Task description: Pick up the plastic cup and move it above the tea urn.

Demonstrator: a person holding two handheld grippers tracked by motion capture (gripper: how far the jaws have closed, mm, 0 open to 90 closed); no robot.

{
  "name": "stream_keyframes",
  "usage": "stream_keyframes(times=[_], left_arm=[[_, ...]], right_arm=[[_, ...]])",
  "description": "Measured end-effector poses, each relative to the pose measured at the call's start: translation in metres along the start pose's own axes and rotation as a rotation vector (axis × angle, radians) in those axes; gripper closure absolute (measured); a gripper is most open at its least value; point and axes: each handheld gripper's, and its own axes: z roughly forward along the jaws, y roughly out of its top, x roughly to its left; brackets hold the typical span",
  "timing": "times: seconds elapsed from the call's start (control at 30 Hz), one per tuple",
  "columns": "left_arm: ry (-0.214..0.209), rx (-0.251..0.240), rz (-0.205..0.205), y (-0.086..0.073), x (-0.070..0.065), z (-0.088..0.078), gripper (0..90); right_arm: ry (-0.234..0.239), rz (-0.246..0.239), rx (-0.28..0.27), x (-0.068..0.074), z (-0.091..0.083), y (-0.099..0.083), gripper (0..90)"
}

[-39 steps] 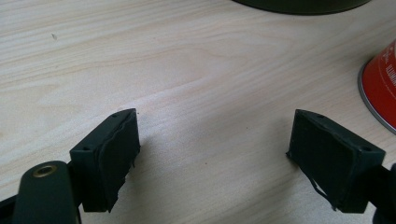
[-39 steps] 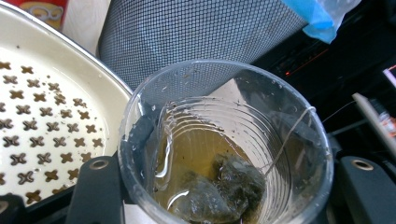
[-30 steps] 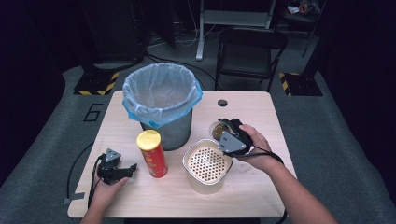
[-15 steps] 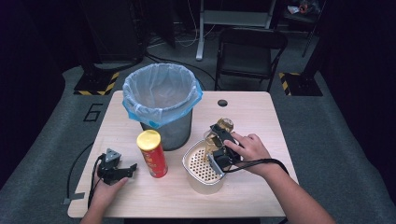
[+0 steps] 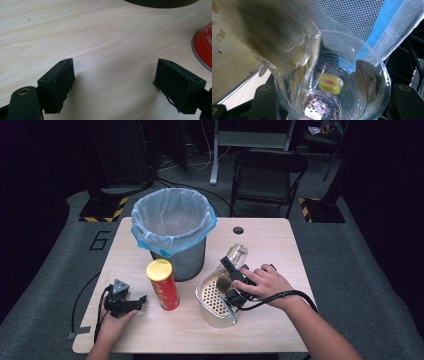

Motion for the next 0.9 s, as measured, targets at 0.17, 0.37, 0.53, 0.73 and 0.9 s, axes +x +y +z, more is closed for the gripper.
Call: stream_keyframes(times=[0.17,0.37,0.53,0.73,0.9], left_arm=[[0.000,0.000,0.000,0.0000,0.0000,0.0000,15.9],[0.000,0.000,0.000,0.0000,0.0000,0.0000,15.9],[0.000,0.000,-0.001,0.0000,0.0000,0.0000,15.9],[0.000,0.000,0.000,0.0000,0.0000,0.0000,15.9],[0.000,0.000,0.000,0.0000,0.0000,0.0000,15.9]], right_arm=[[-0.006,0.032,0.001,-0.0022,-0.0019,0.0004,36.7],[0.002,0.050,-0.007,-0.0028,0.0002,-0.0006,36.5],[0.005,0.057,-0.019,-0.0026,-0.0004,0.0010,36.4],[-0.021,0.066,-0.017,-0.0019,-0.0027,0.0025,36.3],[-0.025,0.075,-0.024,-0.0029,-0.0040,0.0029,36.2]])
